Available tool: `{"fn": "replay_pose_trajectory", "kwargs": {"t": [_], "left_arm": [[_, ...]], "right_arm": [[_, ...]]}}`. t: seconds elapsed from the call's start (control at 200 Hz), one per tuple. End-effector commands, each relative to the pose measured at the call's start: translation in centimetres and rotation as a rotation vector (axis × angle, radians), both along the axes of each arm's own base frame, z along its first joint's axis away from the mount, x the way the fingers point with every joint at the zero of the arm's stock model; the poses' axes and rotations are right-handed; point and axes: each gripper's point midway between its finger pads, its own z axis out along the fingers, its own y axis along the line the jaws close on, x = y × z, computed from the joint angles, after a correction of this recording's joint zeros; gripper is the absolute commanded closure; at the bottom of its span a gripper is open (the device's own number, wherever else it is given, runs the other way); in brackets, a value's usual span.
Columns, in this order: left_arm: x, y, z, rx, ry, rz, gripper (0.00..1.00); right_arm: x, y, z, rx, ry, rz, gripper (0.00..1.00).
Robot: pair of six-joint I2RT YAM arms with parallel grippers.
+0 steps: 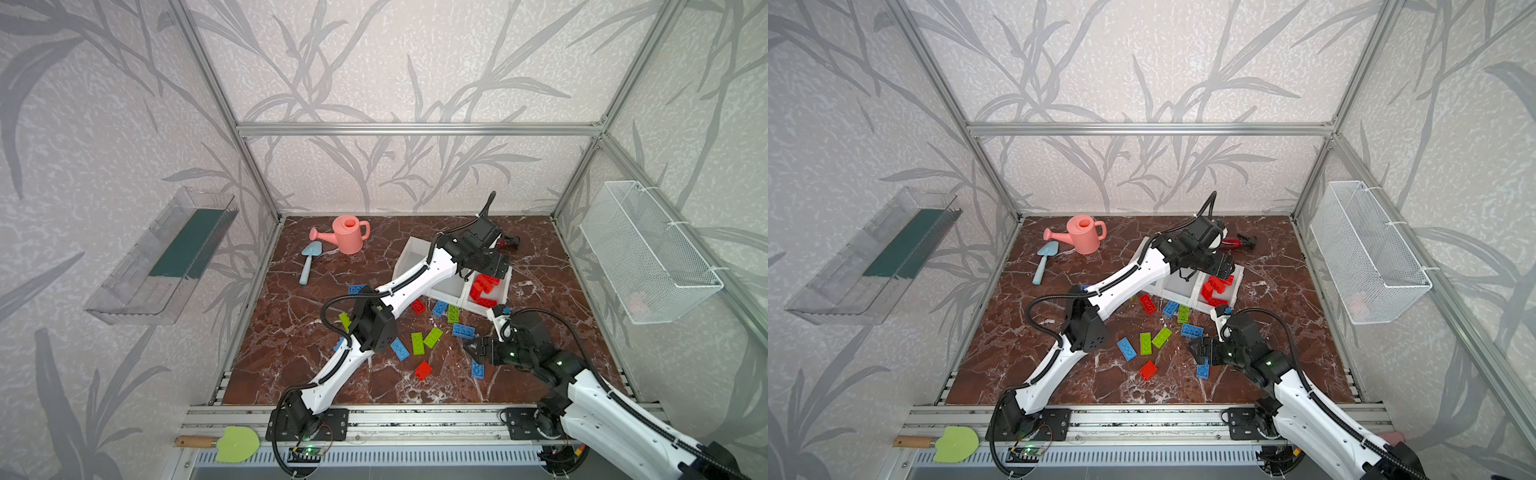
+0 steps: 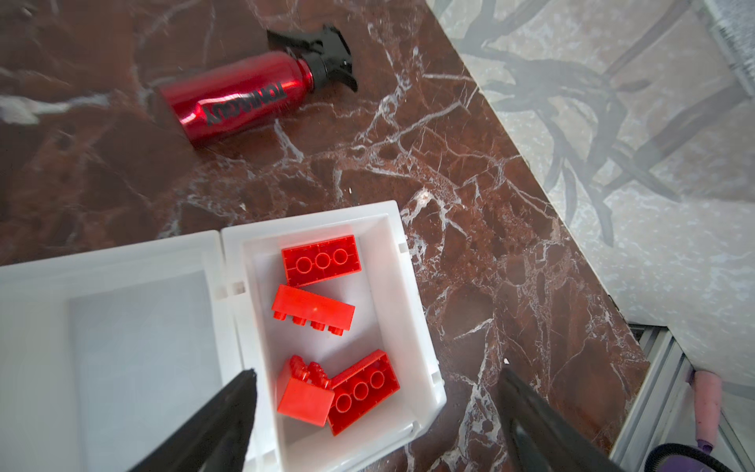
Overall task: Sort the legos into containers by color
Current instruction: 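Open the left gripper over the compartment while the right reaches toward a red brick, then grasp a red brick near the table edge with the right gripper while the left withdraws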
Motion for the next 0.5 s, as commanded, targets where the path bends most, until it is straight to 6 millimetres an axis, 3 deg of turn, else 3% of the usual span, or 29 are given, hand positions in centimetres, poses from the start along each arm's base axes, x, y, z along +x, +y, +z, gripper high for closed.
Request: {"fn": "replay_pose_trajectory", "kwargs": {"t": [0.0, 0.18, 0.495], "left_arm": [[0.2, 2.9, 6.5, -0.038, -0.119, 0.048, 0.09], [-0.2, 7.5, 8.1, -0.060, -0.147, 0.127, 0.09], [-2.8, 17.9, 6.1, 0.041, -0.157, 0.326, 0.09]], "right_arm": [[0.9, -0.2, 1.0, -0.123, -0.042, -0.024, 0.10], [0.3, 2.4, 1.5, -0.183, -0.088, 0.051, 0.12], [-1.4, 8.0, 2.0, -0.285, -0.165, 0.318, 0.12]]}}
